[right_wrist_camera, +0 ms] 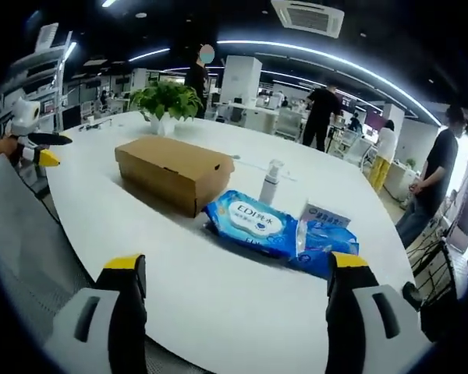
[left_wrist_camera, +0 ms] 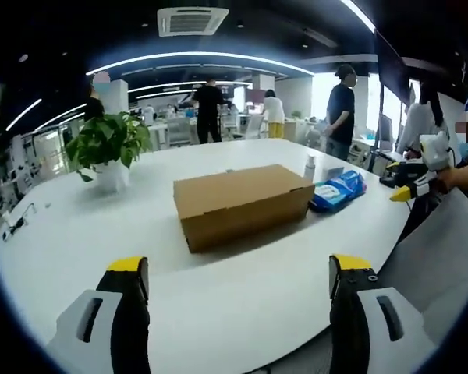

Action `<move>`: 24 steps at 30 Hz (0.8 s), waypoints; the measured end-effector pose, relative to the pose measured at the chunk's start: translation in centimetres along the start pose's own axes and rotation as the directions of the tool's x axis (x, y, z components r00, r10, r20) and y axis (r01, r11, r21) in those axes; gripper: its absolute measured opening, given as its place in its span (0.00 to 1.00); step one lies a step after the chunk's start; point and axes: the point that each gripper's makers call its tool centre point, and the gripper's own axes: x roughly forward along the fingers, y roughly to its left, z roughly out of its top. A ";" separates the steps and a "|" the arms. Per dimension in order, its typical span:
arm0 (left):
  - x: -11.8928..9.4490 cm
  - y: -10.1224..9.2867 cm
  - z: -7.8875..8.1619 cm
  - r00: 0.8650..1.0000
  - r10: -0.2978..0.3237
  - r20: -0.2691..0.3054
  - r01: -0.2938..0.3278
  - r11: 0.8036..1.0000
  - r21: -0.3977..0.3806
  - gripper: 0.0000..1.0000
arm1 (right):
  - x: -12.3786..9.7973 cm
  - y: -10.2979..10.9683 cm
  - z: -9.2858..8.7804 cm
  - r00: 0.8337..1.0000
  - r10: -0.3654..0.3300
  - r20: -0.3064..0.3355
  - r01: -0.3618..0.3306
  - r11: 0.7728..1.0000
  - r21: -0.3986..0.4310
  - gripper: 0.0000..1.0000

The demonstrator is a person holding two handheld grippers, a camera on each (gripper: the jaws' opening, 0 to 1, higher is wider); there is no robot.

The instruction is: Operate the shoe box by opening the lid, removing the specified soft item, and placing it in the target area until the item is outside and the box remains undamaged.

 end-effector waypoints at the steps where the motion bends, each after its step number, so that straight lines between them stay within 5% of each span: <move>1: 0.0 -0.1 -0.1 1.000 0.000 -0.001 0.000 1.000 0.003 1.00 | 0.0 0.1 0.0 1.000 0.001 0.001 -0.001 1.000 0.001 0.92; 24: -0.1 -0.7 0.0 1.000 0.014 -0.016 -0.014 1.000 0.027 1.00 | -0.4 0.0 0.3 0.999 -0.016 0.029 0.015 0.999 0.029 0.90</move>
